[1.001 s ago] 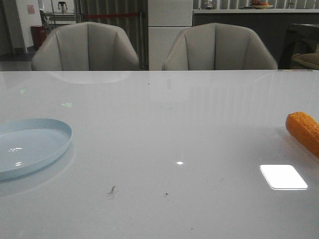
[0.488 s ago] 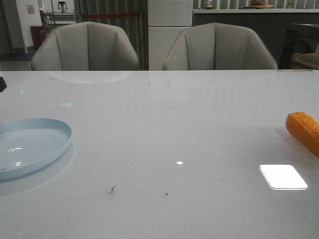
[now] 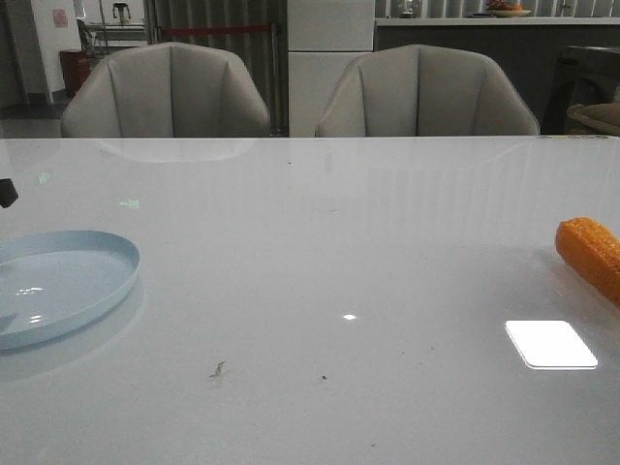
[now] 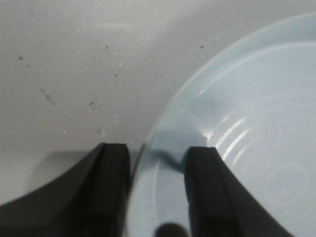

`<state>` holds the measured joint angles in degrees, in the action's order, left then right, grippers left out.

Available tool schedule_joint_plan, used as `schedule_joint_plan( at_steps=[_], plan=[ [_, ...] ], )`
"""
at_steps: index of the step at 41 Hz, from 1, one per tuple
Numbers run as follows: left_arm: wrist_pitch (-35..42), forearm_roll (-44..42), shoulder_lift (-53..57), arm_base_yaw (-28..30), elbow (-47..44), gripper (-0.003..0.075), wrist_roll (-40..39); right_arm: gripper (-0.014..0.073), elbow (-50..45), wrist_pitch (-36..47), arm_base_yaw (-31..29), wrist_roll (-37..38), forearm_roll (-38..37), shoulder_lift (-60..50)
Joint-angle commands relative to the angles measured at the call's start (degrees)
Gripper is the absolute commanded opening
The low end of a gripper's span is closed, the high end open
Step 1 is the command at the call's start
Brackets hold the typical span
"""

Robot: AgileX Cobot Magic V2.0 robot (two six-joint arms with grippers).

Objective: Place corn on plate with both arms
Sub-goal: 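Grasp the plate rim with the left gripper and lift it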

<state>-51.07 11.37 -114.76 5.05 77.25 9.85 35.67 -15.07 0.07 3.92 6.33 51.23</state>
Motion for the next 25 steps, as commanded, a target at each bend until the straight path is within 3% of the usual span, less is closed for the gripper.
schedule_joint_plan(
  at_steps=[1, 2, 4, 13, 21, 25],
  plan=[
    [0.0, 1.0, 2.1, 0.0, 1.2, 0.0122, -0.5, 0.0562, 2.2, 3.9, -0.3, -0.1, -0.6, -0.4],
    [0.0, 1.0, 2.1, 0.0, 1.2, 0.0074, -0.5, 0.0562, 2.2, 3.9, -0.3, -0.1, -0.6, -0.4],
    [0.0, 1.0, 2.1, 0.0, 1.5, 0.0110, -0.5, 0.0562, 2.2, 3.9, -0.3, -0.1, -0.6, -0.4],
    [-3.5, 3.1, 2.1, 0.0, 4.6, 0.0092, -0.5, 0.0562, 2.2, 3.9, -0.3, -0.1, -0.6, -0.4],
    [-8.6, 17.7, 2.1, -0.5, 12.6, 0.0092, 5.4, 0.0562, 2.2, 3.8, -0.3, -0.1, -0.6, -0.4],
    [-10.2, 20.9, 2.1, -2.6, 16.5, 0.0092, 5.4, 0.0562, 2.2, 3.8, -0.3, -0.1, -0.6, -0.4]
  ],
)
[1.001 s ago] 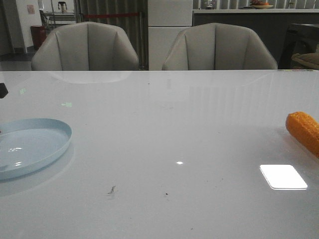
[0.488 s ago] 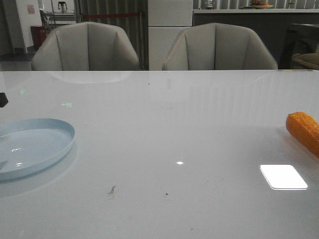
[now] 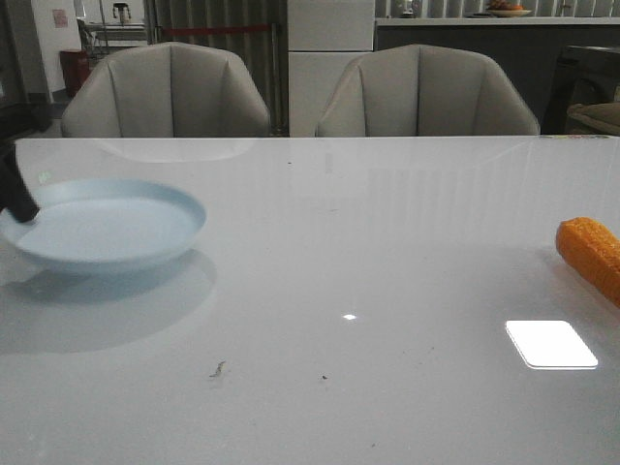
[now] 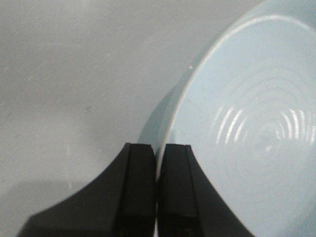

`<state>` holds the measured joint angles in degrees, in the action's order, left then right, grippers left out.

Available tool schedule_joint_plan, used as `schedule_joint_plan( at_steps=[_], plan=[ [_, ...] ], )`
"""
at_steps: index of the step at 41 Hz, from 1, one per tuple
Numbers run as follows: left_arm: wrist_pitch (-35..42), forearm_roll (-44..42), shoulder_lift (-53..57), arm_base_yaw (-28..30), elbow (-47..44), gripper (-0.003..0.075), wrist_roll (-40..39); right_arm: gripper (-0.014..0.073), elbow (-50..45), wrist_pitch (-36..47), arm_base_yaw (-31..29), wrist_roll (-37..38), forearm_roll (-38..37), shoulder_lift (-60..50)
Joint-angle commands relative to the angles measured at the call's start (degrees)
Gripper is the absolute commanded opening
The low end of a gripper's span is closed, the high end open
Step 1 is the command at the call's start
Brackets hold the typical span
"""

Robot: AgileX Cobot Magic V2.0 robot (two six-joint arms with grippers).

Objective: Place corn on plate with both arms
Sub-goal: 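Grasp the plate rim with the left gripper and lift it, then carry the plate toward table center, set it down, release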

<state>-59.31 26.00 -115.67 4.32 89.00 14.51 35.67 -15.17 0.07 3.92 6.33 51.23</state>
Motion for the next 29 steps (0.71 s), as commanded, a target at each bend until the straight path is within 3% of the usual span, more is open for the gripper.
schedule_joint_plan(
  at_steps=[1, 9, 18, 29],
  plan=[
    [-2.4, 6.8, 3.0, -2.7, 5.9, 0.0092, 0.8, 0.0562, 2.2, 3.9, -0.3, -0.1, -0.6, -0.4],
    [-4.4, 7.4, 3.0, -10.5, 11.3, 0.0092, 1.0, 0.0562, 2.2, 3.8, -0.3, -0.1, -0.6, -0.4],
    [-1.6, 7.1, 1.9, -20.3, 11.8, 0.0092, -1.4, 0.0562, 2.2, 2.6, -0.3, -0.1, -0.6, -0.4],
    [-1.1, 3.7, -2.7, -24.6, 11.8, 0.0092, -4.9, 0.0562, 2.2, 1.9, -0.3, -0.1, -0.6, -0.4]
  ],
)
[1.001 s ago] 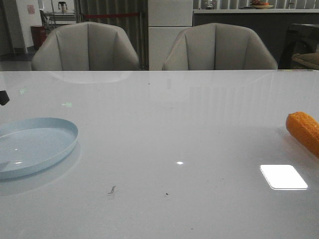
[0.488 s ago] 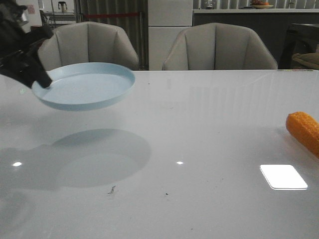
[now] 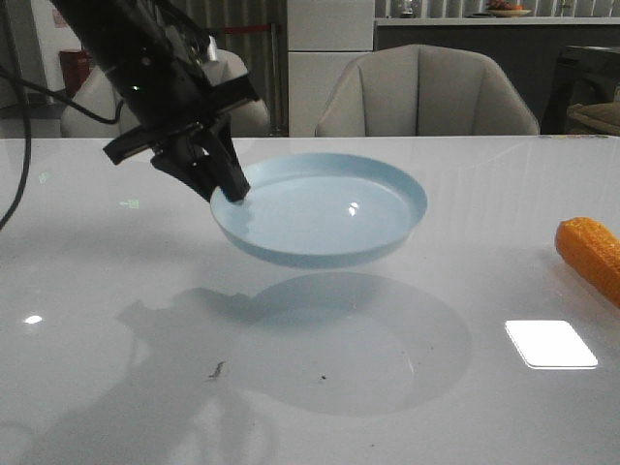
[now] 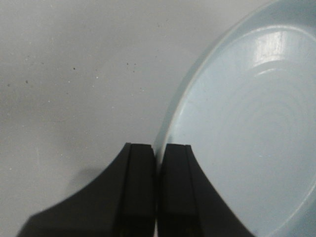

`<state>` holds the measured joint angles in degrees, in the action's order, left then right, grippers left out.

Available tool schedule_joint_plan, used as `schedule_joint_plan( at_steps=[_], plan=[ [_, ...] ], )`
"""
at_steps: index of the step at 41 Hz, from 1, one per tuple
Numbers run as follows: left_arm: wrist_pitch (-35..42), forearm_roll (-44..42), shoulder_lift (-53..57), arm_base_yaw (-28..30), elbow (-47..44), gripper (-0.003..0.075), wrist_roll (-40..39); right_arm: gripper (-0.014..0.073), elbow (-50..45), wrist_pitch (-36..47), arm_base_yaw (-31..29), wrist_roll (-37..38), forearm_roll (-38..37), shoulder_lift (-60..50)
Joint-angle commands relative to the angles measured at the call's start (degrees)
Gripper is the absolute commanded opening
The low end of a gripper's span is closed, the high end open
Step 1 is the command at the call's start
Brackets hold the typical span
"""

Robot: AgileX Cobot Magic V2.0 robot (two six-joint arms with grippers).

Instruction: Place corn on plate with both arms

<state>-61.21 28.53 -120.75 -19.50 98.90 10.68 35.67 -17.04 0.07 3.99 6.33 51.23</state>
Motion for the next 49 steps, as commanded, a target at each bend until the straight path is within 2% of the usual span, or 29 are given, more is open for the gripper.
schedule_joint_plan(
  at_steps=[1, 8, 12, 17, 20, 23, 31, 38, 46, 49],
  plan=[
    [0.8, 1.2, 2.0, -0.9, 1.9, 0.0092, -1.1, 0.0562, 2.2, 3.7, -0.3, -0.1, -0.6, -0.4],
    [0.7, -0.6, 1.5, -1.2, 1.9, 0.0095, -1.3, 0.0562, 2.2, 3.5, -0.3, -0.1, -0.6, -0.4],
    [-0.3, -4.2, 1.5, -1.2, 1.9, 0.0139, -1.3, 0.0562, 2.2, 3.4, -0.3, -0.1, -0.6, -0.4],
    [-1.9, -8.9, 1.5, -1.2, 1.9, 0.0295, -1.4, 0.0562, 2.2, 3.4, -0.3, -0.1, -0.6, -0.4],
    [-1.9, -9.6, 1.5, -1.2, 1.9, 0.0410, -1.4, 0.0562, 2.2, 3.4, -0.3, -0.1, -0.6, -0.4],
    [-1.7, -9.6, 1.5, -1.2, 2.2, 0.0487, -1.4, 0.0562, 2.2, 3.4, -0.3, -0.1, -0.6, -0.4],
    [-3.1, -9.3, 1.5, -1.2, 5.4, 0.0486, -1.4, 0.0562, 2.2, 1.5, -0.3, -0.1, -0.6, -0.3],
    [-1.9, -10.1, 2.8, -0.6, 12.6, 0.0462, -1.5, 0.0562, 2.3, 1.0, -0.3, -0.1, -0.6, -0.1],
    [0.5, -20.4, 7.9, 0.0, 19.3, 0.0452, -1.5, 0.0562, 3.5, 1.0, -0.3, -0.1, -0.6, -0.1],
    [2.8, -21.2, 11.7, 1.1, 19.3, 0.0452, -1.5, 0.0562, 3.8, 1.0, -0.3, -0.1, -0.6, -0.1]
  ],
)
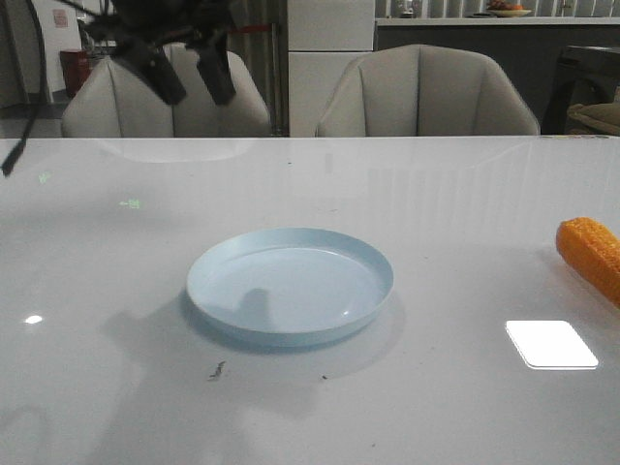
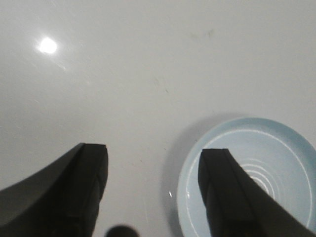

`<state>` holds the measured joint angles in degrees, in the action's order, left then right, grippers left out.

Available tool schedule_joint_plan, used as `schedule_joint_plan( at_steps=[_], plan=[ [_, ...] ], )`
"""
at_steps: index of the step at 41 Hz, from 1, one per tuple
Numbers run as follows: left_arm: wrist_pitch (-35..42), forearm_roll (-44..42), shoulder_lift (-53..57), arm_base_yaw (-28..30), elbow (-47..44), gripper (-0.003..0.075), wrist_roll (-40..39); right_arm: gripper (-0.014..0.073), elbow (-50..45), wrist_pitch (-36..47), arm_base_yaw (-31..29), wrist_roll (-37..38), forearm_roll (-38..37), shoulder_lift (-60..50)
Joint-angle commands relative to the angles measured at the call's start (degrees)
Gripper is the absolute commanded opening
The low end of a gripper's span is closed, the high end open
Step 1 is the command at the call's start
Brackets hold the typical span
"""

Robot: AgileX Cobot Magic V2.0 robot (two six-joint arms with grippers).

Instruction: Place corn on plate with both arms

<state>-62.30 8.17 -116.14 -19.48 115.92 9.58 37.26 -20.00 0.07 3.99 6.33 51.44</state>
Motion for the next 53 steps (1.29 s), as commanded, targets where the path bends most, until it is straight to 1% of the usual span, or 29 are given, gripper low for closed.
schedule_joint_plan(
  at_steps=[1, 7, 11, 17, 22, 27, 33, 37, 40, 45, 49, 53],
  plan=[
    [4.3, -1.0, 8.0, 1.3, 2.3, 0.0452, -0.9, 0.0562, 2.2, 3.9, -0.3, -0.1, -0.6, -0.3],
    [8.3, -1.8, 15.7, 4.5, 2.3, 0.0452, -2.4, 0.0562, 2.2, 2.7, -0.3, -0.1, -0.6, -0.3],
    [8.6, -4.1, 20.3, 7.5, 2.1, 0.0452, -2.4, 0.0562, 2.2, 2.7, -0.3, -0.1, -0.6, -0.3],
    [9.3, -5.3, 25.5, 12.5, -2.2, 0.0452, -2.4, 0.0562, 2.2, 2.7, -0.3, -0.1, -0.6, -0.3],
    [12.7, -5.3, 31.2, 17.1, -10.5, 0.0452, -2.4, 0.0562, 2.2, 2.7, -0.3, -0.1, -0.6, -0.3],
    [19.1, -5.0, 38.3, 20.1, -24.5, 0.0452, -2.3, 0.0562, 2.2, 2.7, -0.3, -0.1, -0.6, -0.3],
    [26.5, -5.0, 47.9, 20.7, -43.7, 0.0452, -1.9, 0.0562, 2.2, 2.7, -0.3, -0.1, -0.6, -0.3],
    [29.6, -4.7, 54.0, 20.7, -55.0, 0.0452, -1.9, 0.0562, 2.2, 2.7, -0.3, -0.1, -0.6, -0.3],
    [31.0, -4.7, 57.9, 20.7, -61.5, 0.0452, -1.9, 0.0562, 2.2, 2.6, -0.3, -0.1, -0.6, -0.3],
    [31.7, -4.7, 63.5, 20.7, -68.3, 0.0452, -1.9, 0.0562, 2.2, 1.5, -0.3, -0.1, -0.6, -0.3],
    [31.8, -4.5, 66.4, 20.7, -70.2, 0.0452, -1.9, 0.0562, 2.2, 0.6, -0.3, -0.1, -0.6, -0.3],
    [31.7, -4.5, 67.6, 20.7, -70.5, 0.0452, -1.9, 0.0562, 2.2, 1.5, -0.3, -0.2, -0.7, -0.2]
  ],
)
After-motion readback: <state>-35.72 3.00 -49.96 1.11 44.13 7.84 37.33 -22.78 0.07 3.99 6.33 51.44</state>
